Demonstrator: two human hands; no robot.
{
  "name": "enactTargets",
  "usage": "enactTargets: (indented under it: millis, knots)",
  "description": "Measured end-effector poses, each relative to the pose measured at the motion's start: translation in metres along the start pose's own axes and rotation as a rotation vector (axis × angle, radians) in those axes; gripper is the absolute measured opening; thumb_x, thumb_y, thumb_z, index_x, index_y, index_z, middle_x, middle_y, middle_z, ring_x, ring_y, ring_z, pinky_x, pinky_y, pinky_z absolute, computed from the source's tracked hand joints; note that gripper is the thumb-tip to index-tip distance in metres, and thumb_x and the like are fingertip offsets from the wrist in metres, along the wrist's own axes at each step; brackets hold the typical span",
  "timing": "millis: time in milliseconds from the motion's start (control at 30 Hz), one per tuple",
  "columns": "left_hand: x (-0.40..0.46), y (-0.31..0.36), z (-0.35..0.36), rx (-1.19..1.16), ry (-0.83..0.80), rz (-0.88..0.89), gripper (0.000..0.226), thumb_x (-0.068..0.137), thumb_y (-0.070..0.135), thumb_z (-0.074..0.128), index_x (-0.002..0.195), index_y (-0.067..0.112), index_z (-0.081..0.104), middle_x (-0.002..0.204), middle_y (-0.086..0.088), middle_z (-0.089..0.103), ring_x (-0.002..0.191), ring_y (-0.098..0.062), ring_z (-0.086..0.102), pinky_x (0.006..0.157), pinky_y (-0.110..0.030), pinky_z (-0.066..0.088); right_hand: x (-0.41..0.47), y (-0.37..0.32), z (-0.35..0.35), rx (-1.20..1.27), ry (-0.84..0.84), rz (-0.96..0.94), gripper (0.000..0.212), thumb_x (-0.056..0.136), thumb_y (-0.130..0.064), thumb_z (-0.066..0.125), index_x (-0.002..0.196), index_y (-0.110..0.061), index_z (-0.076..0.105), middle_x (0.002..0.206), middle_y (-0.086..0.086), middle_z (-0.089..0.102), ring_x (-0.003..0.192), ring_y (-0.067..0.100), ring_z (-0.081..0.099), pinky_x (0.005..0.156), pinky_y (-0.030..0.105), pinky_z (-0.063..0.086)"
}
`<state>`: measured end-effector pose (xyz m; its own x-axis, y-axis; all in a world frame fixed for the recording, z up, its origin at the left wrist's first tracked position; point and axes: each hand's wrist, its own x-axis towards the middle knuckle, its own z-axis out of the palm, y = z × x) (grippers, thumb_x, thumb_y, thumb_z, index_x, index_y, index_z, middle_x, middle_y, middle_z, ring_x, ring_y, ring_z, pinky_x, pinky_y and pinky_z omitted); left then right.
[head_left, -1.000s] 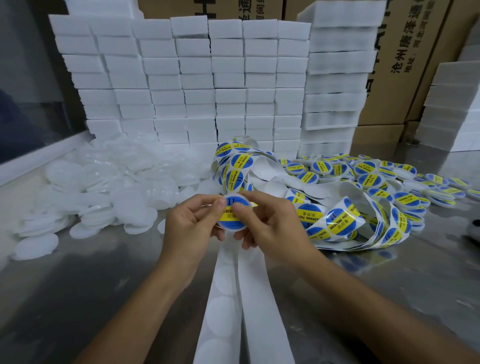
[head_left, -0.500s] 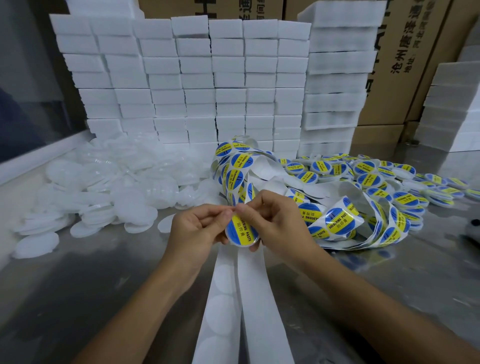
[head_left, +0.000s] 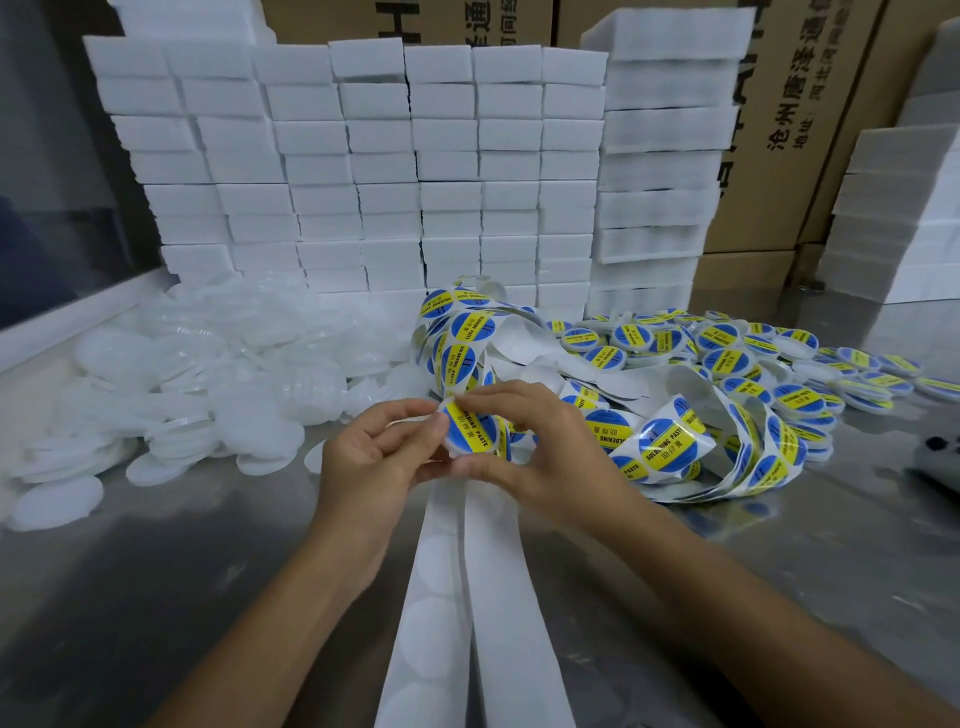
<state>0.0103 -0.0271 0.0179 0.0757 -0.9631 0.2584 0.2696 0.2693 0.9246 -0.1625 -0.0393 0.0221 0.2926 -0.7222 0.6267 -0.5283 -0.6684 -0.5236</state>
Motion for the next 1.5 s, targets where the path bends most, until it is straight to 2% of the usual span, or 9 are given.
enactTargets:
  millis: [100,233,500,633,767,967,1167,1367,1500]
  knots:
    - [-0.002,-0.007,0.001,0.232,0.025,0.034,0.028,0.065,0.049,0.075,0.086,0.03,0.073,0.085,0.004,0.075,0.07,-0.012,0.069,0.062,-0.025,0.058,0.006,0.009,-0.015,-0.008,0.05,0.109,0.043,0.077,-0.05,0.077,0.114,-0.03,0.07,0.107,-0.016,0.068,0.101,0.0,0.058,0.089,0.022,0.047]
    - [-0.005,-0.026,0.002,0.6,-0.026,0.077,0.023,0.073,0.037,0.08,0.091,0.036,0.066,0.093,0.017,0.067,0.074,-0.001,0.064,0.062,-0.013,0.049,0.033,0.043,-0.055,-0.169,0.235,0.336,0.036,0.08,-0.045,0.076,0.11,-0.025,0.068,0.107,-0.012,0.064,0.095,0.006,0.057,0.08,0.025,0.043]
    - [-0.001,-0.034,-0.002,0.602,-0.165,0.04,0.04,0.073,0.018,0.084,0.099,0.033,0.058,0.087,0.008,0.071,0.067,-0.003,0.063,0.061,-0.013,0.048,0.076,0.12,-0.087,-0.627,0.142,0.579,0.029,0.09,-0.032,0.069,0.1,-0.006,0.064,0.111,0.018,0.055,0.091,0.032,0.057,0.077,0.035,0.044]
    - [0.002,-0.036,-0.004,0.622,-0.214,0.025,0.035,0.078,0.014,0.079,0.1,0.031,0.058,0.076,0.012,0.073,0.066,-0.002,0.063,0.062,-0.011,0.047,0.076,0.137,-0.086,-0.77,0.006,0.706,0.009,0.09,-0.007,0.055,0.09,0.0,0.061,0.099,0.022,0.062,0.099,0.041,0.061,0.079,0.04,0.049]
    - [0.004,-0.036,-0.004,0.601,-0.227,0.014,0.033,0.081,0.01,0.076,0.098,0.033,0.06,0.073,0.01,0.073,0.062,0.0,0.059,0.064,-0.011,0.045,0.083,0.131,-0.084,-0.753,-0.077,0.78,0.022,0.094,-0.012,0.045,0.11,-0.006,0.059,0.115,0.017,0.062,0.107,0.038,0.058,0.095,0.045,0.045]
    - [0.004,-0.033,-0.003,0.488,-0.189,-0.069,0.022,0.087,0.007,0.069,0.098,0.025,0.067,0.08,0.008,0.075,0.07,-0.007,0.067,0.069,-0.018,0.053,0.078,0.08,-0.063,-0.696,0.054,0.524,0.024,0.093,-0.031,0.057,0.11,-0.019,0.07,0.109,0.002,0.071,0.105,0.029,0.062,0.094,0.043,0.047]
    - [0.005,-0.028,-0.004,0.384,-0.15,-0.154,0.018,0.088,0.006,0.068,0.099,0.021,0.07,0.091,0.005,0.077,0.086,-0.014,0.073,0.078,-0.029,0.057,0.038,0.023,-0.029,-0.357,0.217,0.102,0.009,0.086,-0.016,0.065,0.082,-0.014,0.073,0.073,-0.008,0.07,0.07,0.011,0.064,0.072,0.036,0.054]
    - [0.003,-0.024,-0.004,0.275,-0.144,-0.143,0.018,0.09,-0.001,0.063,0.097,0.014,0.069,0.091,-0.004,0.077,0.085,-0.023,0.073,0.083,-0.04,0.056,0.007,0.002,-0.007,-0.24,0.289,-0.097,0.004,0.083,-0.01,0.068,0.083,-0.01,0.072,0.075,-0.004,0.068,0.069,0.01,0.061,0.068,0.027,0.048]
    - [0.002,-0.023,-0.003,0.114,-0.121,-0.147,0.021,0.089,-0.004,0.06,0.097,0.013,0.069,0.092,-0.012,0.076,0.081,-0.026,0.072,0.078,-0.037,0.058,-0.005,0.001,0.0,-0.2,0.161,-0.118,0.016,0.086,-0.018,0.071,0.1,-0.012,0.073,0.093,0.001,0.066,0.083,0.017,0.065,0.072,0.037,0.053]
